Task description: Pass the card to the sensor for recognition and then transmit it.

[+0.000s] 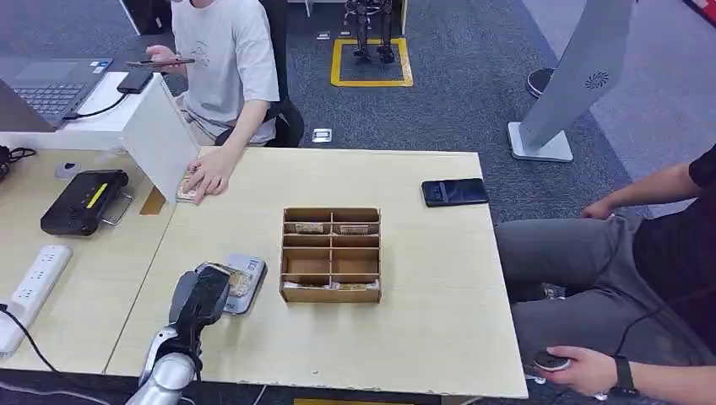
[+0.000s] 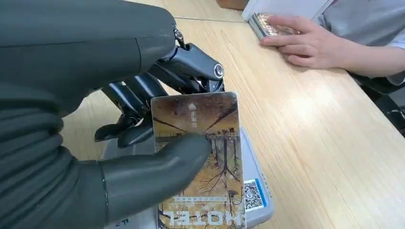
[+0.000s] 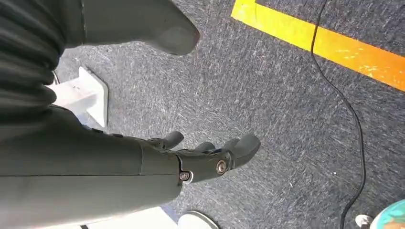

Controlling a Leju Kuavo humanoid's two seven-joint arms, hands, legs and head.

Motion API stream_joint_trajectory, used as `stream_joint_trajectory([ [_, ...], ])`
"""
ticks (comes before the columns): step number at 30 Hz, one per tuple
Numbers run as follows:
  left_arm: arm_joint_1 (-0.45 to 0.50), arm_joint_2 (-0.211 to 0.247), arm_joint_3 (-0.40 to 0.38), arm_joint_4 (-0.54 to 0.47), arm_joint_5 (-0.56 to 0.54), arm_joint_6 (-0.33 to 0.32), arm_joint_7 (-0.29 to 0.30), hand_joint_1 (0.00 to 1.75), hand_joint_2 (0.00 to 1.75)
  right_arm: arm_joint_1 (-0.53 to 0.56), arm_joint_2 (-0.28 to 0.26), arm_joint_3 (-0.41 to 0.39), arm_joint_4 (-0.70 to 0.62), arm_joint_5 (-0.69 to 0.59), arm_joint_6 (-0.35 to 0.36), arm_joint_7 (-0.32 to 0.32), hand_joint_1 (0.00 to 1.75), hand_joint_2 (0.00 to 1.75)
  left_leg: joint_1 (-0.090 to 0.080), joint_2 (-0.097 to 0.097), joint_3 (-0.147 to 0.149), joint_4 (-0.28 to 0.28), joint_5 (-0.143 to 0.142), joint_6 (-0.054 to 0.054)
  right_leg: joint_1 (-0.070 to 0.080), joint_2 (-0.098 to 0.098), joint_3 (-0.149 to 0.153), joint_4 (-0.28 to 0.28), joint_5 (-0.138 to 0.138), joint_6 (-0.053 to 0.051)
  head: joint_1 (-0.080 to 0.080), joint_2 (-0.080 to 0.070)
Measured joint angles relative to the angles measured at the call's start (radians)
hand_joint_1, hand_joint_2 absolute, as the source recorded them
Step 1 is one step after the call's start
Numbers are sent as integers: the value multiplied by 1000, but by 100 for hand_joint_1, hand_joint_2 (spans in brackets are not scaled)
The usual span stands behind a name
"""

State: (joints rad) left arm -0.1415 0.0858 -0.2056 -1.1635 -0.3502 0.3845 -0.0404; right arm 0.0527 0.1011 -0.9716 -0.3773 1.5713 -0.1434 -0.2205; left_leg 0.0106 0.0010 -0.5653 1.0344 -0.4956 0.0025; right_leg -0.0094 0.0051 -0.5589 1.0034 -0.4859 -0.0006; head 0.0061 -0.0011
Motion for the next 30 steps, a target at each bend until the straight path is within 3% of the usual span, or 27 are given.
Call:
stream_joint_trajectory([
  [8, 1, 7, 19, 64, -143, 42, 58, 175, 175, -1, 0, 4, 12, 0, -12, -3, 0, 175, 0, 0, 0, 0, 0, 0, 0, 0, 1, 0, 0, 0, 0, 0],
  [30, 1, 6, 83, 115, -152, 40, 51, 175, 175, -6, 0, 8, 26, 0, -24, -7, 0, 175, 0, 0, 5, -1, 0, 0, 0, -1, 5, 0, 0, 0, 0, 0],
])
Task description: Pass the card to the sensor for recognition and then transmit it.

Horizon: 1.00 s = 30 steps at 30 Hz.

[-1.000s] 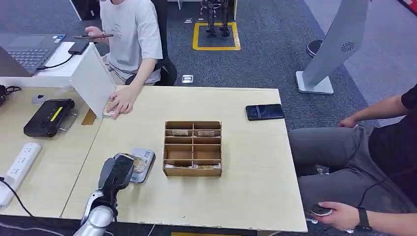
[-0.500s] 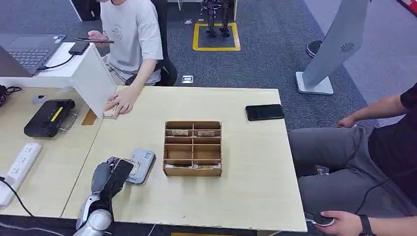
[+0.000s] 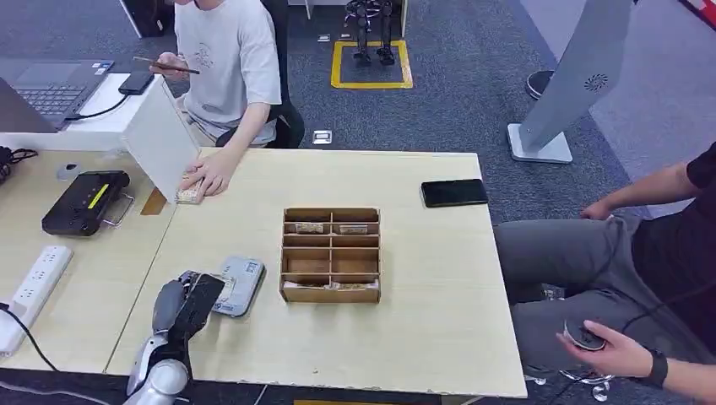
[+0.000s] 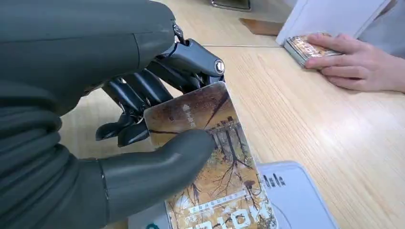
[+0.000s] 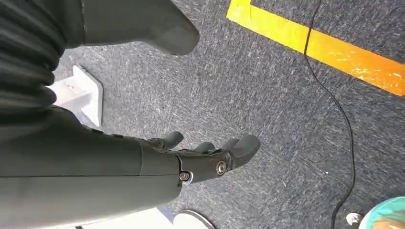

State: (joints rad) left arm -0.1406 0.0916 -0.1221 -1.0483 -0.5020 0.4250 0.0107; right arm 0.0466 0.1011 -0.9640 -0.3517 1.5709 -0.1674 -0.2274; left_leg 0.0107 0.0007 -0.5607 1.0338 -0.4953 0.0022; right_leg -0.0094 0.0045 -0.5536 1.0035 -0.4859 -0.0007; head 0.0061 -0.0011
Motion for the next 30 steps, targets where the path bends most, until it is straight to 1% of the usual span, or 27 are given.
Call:
stream_joint_trajectory([
  [5, 3, 0, 23, 14, 12, -8, -17, 175, 175, -5, -4, 2, 9, 0, -12, 0, 0, 175, 0, 0, 0, 0, 0, 0, 0, -1, 1, 0, 0, 0, 0, 0],
  [6, 4, 0, 27, 14, 20, -15, -27, 175, 175, -6, -5, 2, 12, 0, -12, 2, 0, 175, 0, 0, 0, 0, 0, 0, 0, -1, 1, 0, 0, 0, 0, 0],
  [8, 9, -1, 28, 12, 65, -47, -71, 175, 175, -8, -7, 2, 18, 0, -13, 3, 0, 175, 0, -1, 0, 0, 0, 1, 0, -1, 1, 0, 0, 0, 0, 0],
  [11, 39, -9, 28, -41, 201, -126, -173, 175, 175, -9, -12, 2, 29, 0, -20, -2, 0, 175, 0, -1, 1, 0, 1, 1, 0, -1, 1, 0, 0, 0, 0, 0],
  [14, 71, -12, 28, -155, 444, -234, -250, 175, 175, -13, -24, 3, 53, 0, -42, -7, 0, 175, 0, -1, -2, 1, 2, 2, 0, -1, -2, 0, 1, 1, 0, 0],
  [16, 65, -6, 28, -245, 589, -272, -277, 175, 175, -19, -33, 5, 76, 0, -55, -10, 0, 175, 0, -1, -4, 1, 3, 1, 0, -1, -4, 0, 2, 2, 0, 0],
  [17, 51, 1, 28, -288, 653, -286, -276, 175, 175, -22, -37, 7, 88, 0, -61, -11, 0, 175, 0, -1, -5, 1, 4, 2, 0, -1, -4, 0, 3, 2, 0, 0],
  [19, 6, 19, 32, -353, 733, -291, -277, 175, 175, -29, -45, 15, 110, 0, -67, -9, 0, 175, 0, -1, -6, 1, 5, 1, 0, -2, -5, 0, 3, 2, 0, 0],
  [20, -22, 31, 37, -383, 733, -282, -280, 175, 175, -32, -50, 21, 120, 0, -67, -5, 0, 175, 1, -2, -6, 1, 5, 1, 0, -2, -5, 0, 4, 1, 0, 0],
  [23, -130, 83, 56, -427, 674, -231, -291, 175, 175, -42, -59, 40, 143, 0, -67, -2, 0, 175, 1, -2, -7, 1, 6, 1, 0, -2, -6, 0, 5, -1, 0, 0],
  [27, -207, 130, 73, -437, 654, -229, -273, 175, 175, -48, -68, 52, 157, 0, -66, 0, 0, 175, 1, -1, -7, 1, 7, 0, 0, -1, -8, 0, 5, -1, -1, 0],
  [30, -268, 166, 75, -438, 582, -211, -274, 175, 175, -56, -75, 72, 165, 0, -59, 8, 0, 175, 1, -1, -9, 1, 8, 0, 1, -1, -9, 0, 6, 0, -1, 0],
])
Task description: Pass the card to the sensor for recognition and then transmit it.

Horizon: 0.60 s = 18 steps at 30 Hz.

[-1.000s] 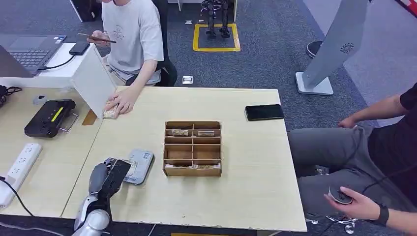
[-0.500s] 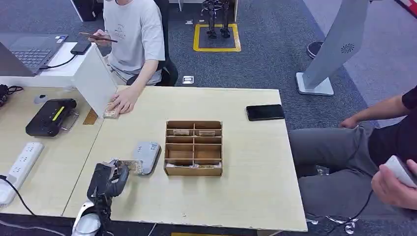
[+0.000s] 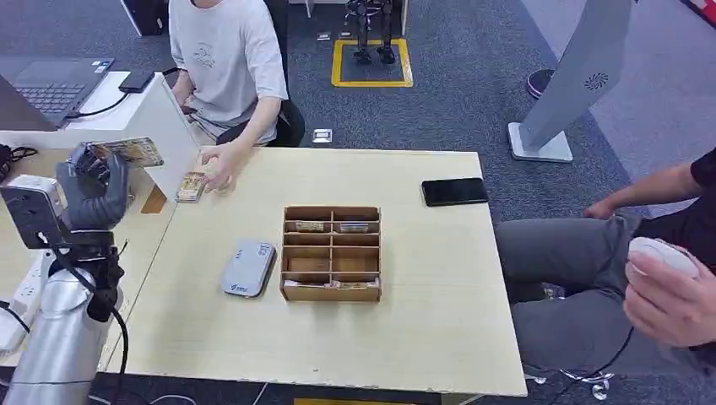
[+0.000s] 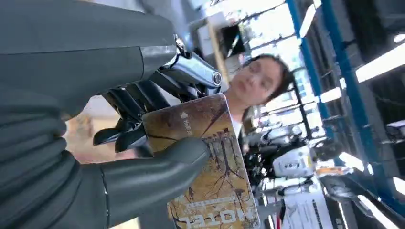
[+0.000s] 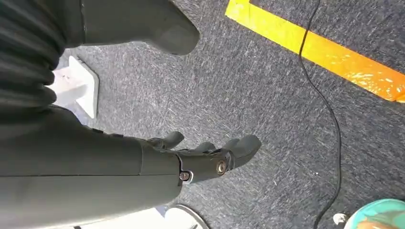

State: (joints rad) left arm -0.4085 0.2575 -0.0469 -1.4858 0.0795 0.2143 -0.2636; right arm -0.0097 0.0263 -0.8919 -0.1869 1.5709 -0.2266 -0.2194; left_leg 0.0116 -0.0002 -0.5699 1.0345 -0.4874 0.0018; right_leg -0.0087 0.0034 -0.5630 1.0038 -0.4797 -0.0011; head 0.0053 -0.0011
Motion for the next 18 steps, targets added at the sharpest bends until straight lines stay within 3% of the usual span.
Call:
stream_joint_trajectory([
  [4, -49, 30, 0, 0, -131, 48, -12, 175, 175, -7, -5, 19, 6, 0, 10, 6, 0, 175, 0, 1, 0, 0, 0, 0, 0, 1, 0, 0, 0, 0, 0, 0],
  [10, -85, 117, -16, 29, -692, 215, 5, 175, 175, -19, -8, 52, 7, 0, 43, 6, 0, 175, 0, 2, 0, 0, 0, 0, 0, 3, -1, 0, 0, 0, 0, 0],
  [13, -84, 176, -34, 57, -921, 290, 18, 175, 175, -20, -10, 72, 8, 0, 55, 7, 0, 175, 0, 2, 0, 0, 0, 0, 0, 3, -1, 0, 0, 0, 0, 0],
  [18, -80, 237, -51, 85, -985, 308, 22, 175, 175, -21, -15, 91, 8, 0, 63, 10, 0, 175, 0, 2, 0, 0, 0, 0, 0, 3, -1, 0, 0, 0, 0, 0],
])
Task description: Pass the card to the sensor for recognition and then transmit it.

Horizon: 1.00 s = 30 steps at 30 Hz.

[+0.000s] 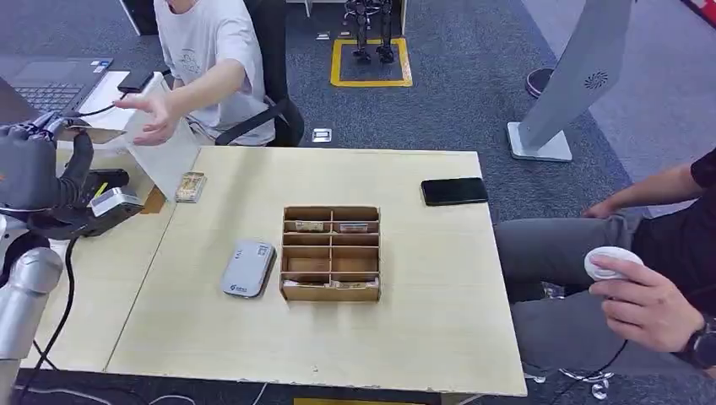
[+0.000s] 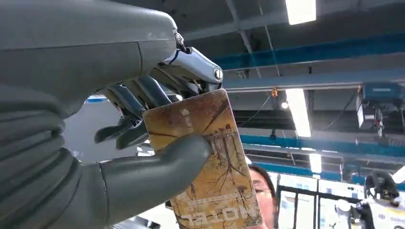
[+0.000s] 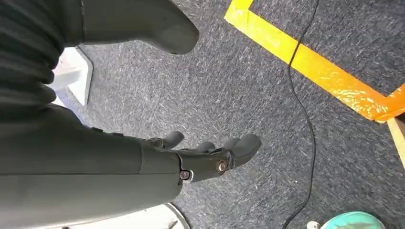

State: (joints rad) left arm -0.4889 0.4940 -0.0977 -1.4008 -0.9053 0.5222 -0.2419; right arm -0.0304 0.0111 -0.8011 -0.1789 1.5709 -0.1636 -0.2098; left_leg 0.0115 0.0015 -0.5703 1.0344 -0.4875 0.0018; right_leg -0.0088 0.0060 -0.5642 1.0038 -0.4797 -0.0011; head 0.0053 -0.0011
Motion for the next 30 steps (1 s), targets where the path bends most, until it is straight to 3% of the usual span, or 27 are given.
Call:
stream_joint_trajectory([
  [11, 12, 38, -21, 18, -58, 11, 12, 175, 175, -2, -2, 10, 0, 0, 2, 0, 0, 175, 0, 0, 0, 0, 0, 0, 0, 0, 0, 0, 0, 0, 0, 0],
  [19, 26, 40, -34, 31, -20, -22, 21, 175, 175, -7, -2, 15, 0, -6, 1, 0, 0, 175, 0, 0, 0, 0, 0, 0, 0, 0, 0, 0, 0, 0, 0, 0],
  [20, 28, 40, -34, 31, -19, -22, 21, 0, 175, -8, -2, 15, 0, -6, 2, 0, 0, 175, 0, 0, 0, 0, 0, 0, 0, 0, 0, 0, 0, 0, 0, 0],
  [25, 29, 36, -38, 31, 29, -63, 33, 0, 175, -7, -2, 16, 0, -11, 1, 0, 0, 175, 0, 0, 0, 0, 0, 0, 0, 0, -1, 0, 0, 0, 0, 0],
  [28, 29, 25, -41, 31, 86, -163, 55, 0, 175, -6, -2, 16, 0, -21, -2, 7, 0, 175, -1, 0, -1, 0, 0, 0, 0, 0, -1, 0, 0, 0, 0, 0],
  [30, 31, 22, -48, 31, 98, -192, 61, 0, 175, -4, -2, 16, 0, -23, -5, 7, 0, 175, 0, 0, -1, 0, 0, 0, 0, 0, -1, 0, 0, 0, 0, 0],
])
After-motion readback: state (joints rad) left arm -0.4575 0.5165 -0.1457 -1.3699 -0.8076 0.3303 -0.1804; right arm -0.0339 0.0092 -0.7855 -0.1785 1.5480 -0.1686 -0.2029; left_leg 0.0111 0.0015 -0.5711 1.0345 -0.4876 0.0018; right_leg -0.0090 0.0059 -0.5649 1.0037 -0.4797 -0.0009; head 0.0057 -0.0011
